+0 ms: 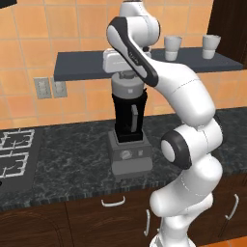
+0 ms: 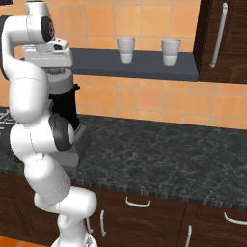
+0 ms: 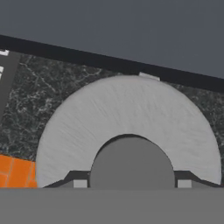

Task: Close the lid blender by securely placing the lid on top.

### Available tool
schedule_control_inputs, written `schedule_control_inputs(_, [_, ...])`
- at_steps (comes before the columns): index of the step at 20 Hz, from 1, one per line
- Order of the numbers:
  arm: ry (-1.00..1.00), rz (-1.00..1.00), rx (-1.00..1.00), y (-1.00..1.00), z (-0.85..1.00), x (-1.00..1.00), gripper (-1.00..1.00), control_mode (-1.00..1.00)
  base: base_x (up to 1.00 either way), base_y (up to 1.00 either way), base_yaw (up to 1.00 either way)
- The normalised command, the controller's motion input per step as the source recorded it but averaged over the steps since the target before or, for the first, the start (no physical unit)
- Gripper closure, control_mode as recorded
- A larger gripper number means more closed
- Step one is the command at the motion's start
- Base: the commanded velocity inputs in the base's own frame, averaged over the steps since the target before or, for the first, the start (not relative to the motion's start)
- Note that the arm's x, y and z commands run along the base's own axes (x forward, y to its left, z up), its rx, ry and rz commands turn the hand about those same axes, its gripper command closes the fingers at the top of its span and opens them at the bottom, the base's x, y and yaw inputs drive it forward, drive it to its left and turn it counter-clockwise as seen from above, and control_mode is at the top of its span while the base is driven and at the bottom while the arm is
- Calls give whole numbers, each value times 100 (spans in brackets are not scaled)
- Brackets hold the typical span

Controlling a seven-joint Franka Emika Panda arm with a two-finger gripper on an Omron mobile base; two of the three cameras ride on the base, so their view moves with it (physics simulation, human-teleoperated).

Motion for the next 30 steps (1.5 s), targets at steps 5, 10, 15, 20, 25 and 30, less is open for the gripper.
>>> schedule_control_inputs(5, [-4, 2, -1, 9, -6, 7, 100, -100, 0, 0, 0])
schedule_control_inputs(10, [-6, 2, 0, 1, -5, -1, 100, -100, 0, 0, 0])
schedule_control_inputs(15, [0, 0, 0, 0, 0, -18, 100, -100, 0, 0, 0])
schedule_control_inputs(20, [4, 0, 0, 0, 19, -34, 100, -100, 0, 0, 0])
schedule_control_inputs(25, [3, 0, -1, 0, 57, -4, 100, -100, 0, 0, 0])
schedule_control_inputs(30, [3, 0, -2, 0, 37, -12, 100, -100, 0, 0, 0])
